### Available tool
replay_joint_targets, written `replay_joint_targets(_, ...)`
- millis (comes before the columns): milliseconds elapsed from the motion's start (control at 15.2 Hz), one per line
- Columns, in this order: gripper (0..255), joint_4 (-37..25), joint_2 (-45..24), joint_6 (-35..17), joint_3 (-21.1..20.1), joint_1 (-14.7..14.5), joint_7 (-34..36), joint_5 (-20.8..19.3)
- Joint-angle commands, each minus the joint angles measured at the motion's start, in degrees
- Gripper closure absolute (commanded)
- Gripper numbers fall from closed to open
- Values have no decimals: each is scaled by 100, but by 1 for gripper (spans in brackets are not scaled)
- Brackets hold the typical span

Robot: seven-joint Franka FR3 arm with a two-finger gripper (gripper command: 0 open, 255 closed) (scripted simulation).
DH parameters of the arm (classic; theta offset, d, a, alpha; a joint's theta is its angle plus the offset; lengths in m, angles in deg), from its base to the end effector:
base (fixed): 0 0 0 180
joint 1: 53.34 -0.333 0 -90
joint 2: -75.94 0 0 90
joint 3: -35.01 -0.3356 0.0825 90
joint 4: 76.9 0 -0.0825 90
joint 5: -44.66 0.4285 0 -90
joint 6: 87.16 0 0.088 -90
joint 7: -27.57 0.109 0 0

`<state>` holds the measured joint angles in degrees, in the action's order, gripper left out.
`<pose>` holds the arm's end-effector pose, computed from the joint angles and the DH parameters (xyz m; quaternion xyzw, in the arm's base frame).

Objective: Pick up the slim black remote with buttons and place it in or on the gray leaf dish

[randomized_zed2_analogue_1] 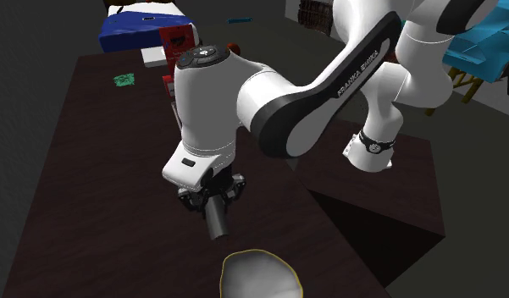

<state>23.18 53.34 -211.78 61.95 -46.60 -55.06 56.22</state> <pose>0.6033 -0.3581 0.3694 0.9233 0.3818 0.0202 0.0356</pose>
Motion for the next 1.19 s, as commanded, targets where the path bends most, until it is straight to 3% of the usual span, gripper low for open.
replay_joint_targets(0,255,-93,50,139,19,-4,21,-36)
replay_joint_targets(132,255,-143,89,223,31,-11,37,-61)
replay_joint_targets(660,255,-330,-62,237,-217,-683,1028,-180)
replay_joint_targets(1122,255,-880,-449,405,-441,-1172,1823,-203)
